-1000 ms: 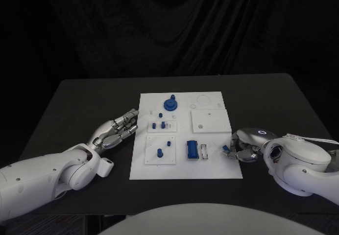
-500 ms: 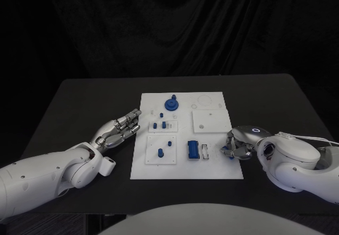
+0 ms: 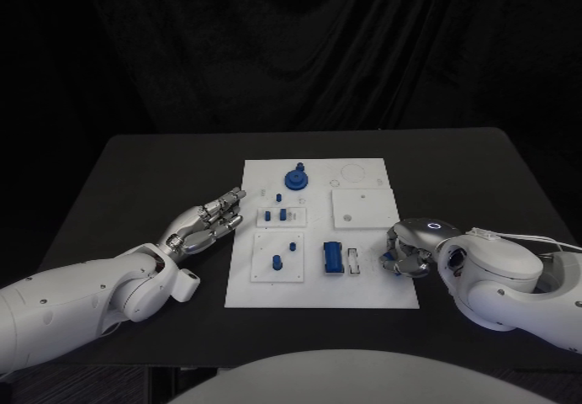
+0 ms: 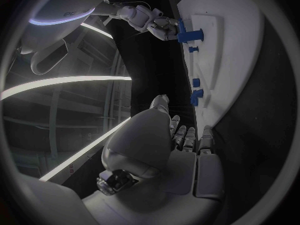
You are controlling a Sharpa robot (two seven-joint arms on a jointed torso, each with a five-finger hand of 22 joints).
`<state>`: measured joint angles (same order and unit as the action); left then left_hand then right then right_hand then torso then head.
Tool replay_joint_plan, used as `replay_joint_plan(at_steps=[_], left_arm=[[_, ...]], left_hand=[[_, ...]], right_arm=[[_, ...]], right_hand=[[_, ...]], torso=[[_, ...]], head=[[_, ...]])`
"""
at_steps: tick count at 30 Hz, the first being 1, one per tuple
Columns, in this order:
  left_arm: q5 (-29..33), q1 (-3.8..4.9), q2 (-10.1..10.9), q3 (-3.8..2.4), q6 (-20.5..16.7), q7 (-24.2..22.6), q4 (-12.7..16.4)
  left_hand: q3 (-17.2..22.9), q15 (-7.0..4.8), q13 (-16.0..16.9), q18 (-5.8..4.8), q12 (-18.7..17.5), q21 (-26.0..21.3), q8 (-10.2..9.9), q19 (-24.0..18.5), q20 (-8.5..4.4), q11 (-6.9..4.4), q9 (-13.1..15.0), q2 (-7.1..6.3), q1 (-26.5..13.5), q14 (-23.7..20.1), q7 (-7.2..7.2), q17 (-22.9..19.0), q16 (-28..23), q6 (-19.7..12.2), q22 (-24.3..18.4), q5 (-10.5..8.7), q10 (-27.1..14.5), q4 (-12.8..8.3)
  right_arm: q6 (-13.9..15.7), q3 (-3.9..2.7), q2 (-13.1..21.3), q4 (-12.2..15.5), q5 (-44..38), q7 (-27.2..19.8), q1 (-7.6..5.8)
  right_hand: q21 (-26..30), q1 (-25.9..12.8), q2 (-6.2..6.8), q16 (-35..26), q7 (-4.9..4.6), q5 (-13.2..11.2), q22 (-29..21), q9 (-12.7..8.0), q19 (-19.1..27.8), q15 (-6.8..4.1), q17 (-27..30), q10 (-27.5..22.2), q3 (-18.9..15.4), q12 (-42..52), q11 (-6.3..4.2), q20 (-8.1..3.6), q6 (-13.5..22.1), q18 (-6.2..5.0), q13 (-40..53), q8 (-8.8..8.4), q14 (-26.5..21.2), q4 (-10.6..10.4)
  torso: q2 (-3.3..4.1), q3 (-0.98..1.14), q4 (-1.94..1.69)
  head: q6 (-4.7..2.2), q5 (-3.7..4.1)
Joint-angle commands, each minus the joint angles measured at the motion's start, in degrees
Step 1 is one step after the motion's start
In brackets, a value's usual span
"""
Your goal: Assemble the parts on the task board
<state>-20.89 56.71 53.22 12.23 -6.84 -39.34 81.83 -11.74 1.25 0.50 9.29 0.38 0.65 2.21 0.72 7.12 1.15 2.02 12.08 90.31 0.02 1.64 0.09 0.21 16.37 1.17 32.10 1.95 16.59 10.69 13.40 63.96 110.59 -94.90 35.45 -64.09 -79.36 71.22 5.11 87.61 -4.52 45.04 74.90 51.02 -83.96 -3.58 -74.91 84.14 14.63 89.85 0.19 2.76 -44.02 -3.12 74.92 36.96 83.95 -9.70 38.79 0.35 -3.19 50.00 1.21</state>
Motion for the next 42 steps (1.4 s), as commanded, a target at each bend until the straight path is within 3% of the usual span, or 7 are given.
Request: replay_joint_plan(at_steps=[1,5,12,17,28,37,42], left_arm=[[-0.09,-0.04,-0.16,-0.04,1.09,-10.31,0.01],[-0.09,-0.05,-0.20,-0.04,1.13,-10.26,-0.10],[-0.09,-0.05,-0.21,-0.04,0.99,-10.30,-0.16],[-0.09,-0.05,-0.28,-0.04,0.75,-10.37,-0.15],[-0.09,-0.05,-0.36,-0.04,0.54,-10.23,-0.06],[-0.09,-0.05,-0.47,-0.04,0.64,-10.07,0.01],[-0.09,-0.05,-0.49,-0.04,0.75,-9.99,0.01]], left_hand=[[0.42,0.58,-0.06,0.46,0.03,-0.10,-0.23,-0.04,0.51,0.35,-0.07,0.32,0.23,-0.02,0.38,-0.09,-0.21,-0.06,0.03,-0.01,-0.03,-0.07],[0.44,0.61,-0.05,0.47,0.05,-0.10,-0.24,-0.04,0.55,0.44,-0.07,0.34,0.26,-0.02,0.44,-0.09,-0.21,-0.11,0.03,-0.02,0.02,-0.08],[0.47,0.60,-0.05,0.50,0.05,-0.10,-0.21,-0.04,0.58,0.54,-0.05,0.35,0.30,-0.02,0.58,-0.09,-0.21,0.06,0.02,-0.03,0.03,-0.10],[0.48,0.56,-0.04,0.51,0.06,-0.11,-0.20,-0.05,0.59,0.57,-0.05,0.35,0.32,-0.02,0.64,-0.09,-0.21,0.07,0.01,-0.03,0.05,-0.11],[0.49,0.43,-0.03,0.57,0.07,-0.11,-0.17,-0.06,0.56,0.61,-0.02,0.32,0.37,-0.02,0.77,-0.09,-0.21,0.22,0.00,0.00,0.11,-0.14],[0.50,0.43,-0.04,0.59,0.06,-0.12,-0.18,-0.06,0.55,0.63,-0.04,0.32,0.41,-0.02,0.84,-0.09,-0.21,0.08,-0.01,0.03,0.07,-0.16],[0.52,0.44,-0.04,0.60,0.06,-0.12,-0.18,-0.06,0.55,0.64,-0.04,0.32,0.43,-0.02,0.87,-0.09,-0.21,0.07,-0.01,0.05,0.05,-0.17]], right_arm=[[-3.64,0.82,-0.13,-0.93,3.21,0.60,0.92],[1.36,0.81,0.05,-1.05,8.89,-1.80,0.92],[11.20,0.78,0.97,-0.22,23.67,-6.39,0.41],[14.76,0.77,1.31,0.45,34.60,-8.44,-1.39],[17.80,0.76,-0.76,0.42,46.04,-11.37,-3.53],[14.86,0.76,-3.21,-1.57,47.66,-11.42,-3.54],[13.26,0.77,-3.74,-2.23,46.97,-10.70,-3.36]], right_hand=[[0.18,1.13,-0.77,-0.22,0.16,-0.66,11.53,-23.27,-1.55,-0.25,-8.85,5.86,2.31,0.15,-0.22,-0.40,-0.63,0.43,15.08,-0.84,4.78,2.37],[0.01,0.01,-0.92,-0.30,0.44,-9.87,11.59,-23.02,-1.63,-0.36,-8.67,5.86,6.38,0.15,-0.45,-0.41,-2.40,0.47,15.08,-2.33,4.75,3.27],[0.22,-1.06,-0.94,-0.75,0.67,-9.38,11.52,-22.78,-1.57,-0.56,-7.62,5.86,8.17,0.15,-0.64,-0.57,-3.52,0.41,15.08,-2.92,4.56,3.18],[-0.37,-2.84,-1.57,-0.75,0.85,-10.24,11.71,-22.52,-1.87,-0.70,-7.54,5.86,9.25,0.15,-0.79,-0.72,-4.40,0.55,15.08,-3.44,4.60,2.23],[-0.78,-3.43,-1.97,-0.69,1.05,-12.97,11.83,-21.90,-2.06,-0.82,-7.56,5.86,9.64,0.15,-0.93,-0.84,-4.66,0.63,15.08,-3.47,4.65,2.31],[-0.20,-3.49,-1.86,-0.83,1.07,-14.29,11.63,-21.55,-1.82,-0.87,-7.20,5.86,9.57,0.15,-0.97,-0.89,-4.30,0.48,15.08,-3.54,4.58,2.56],[0.08,-3.75,-1.89,-0.90,1.00,-11.83,11.53,-20.98,-1.67,-0.84,-7.02,5.86,8.73,0.15,-0.91,-0.90,-3.99,0.41,15.08,-3.42,4.54,2.69]], torso=[[-0.02,0.02,-0.01],[-0.02,0.01,0.07],[-0.08,0.02,0.07],[-0.09,0.01,0.07],[0.00,0.00,0.02],[0.04,0.03,-0.02],[0.15,0.02,-0.04]], head=[[0.00,-0.16],[0.00,-0.25],[0.00,-0.29],[0.00,-0.25],[0.00,-0.05],[0.00,-0.11],[0.00,-0.08]])
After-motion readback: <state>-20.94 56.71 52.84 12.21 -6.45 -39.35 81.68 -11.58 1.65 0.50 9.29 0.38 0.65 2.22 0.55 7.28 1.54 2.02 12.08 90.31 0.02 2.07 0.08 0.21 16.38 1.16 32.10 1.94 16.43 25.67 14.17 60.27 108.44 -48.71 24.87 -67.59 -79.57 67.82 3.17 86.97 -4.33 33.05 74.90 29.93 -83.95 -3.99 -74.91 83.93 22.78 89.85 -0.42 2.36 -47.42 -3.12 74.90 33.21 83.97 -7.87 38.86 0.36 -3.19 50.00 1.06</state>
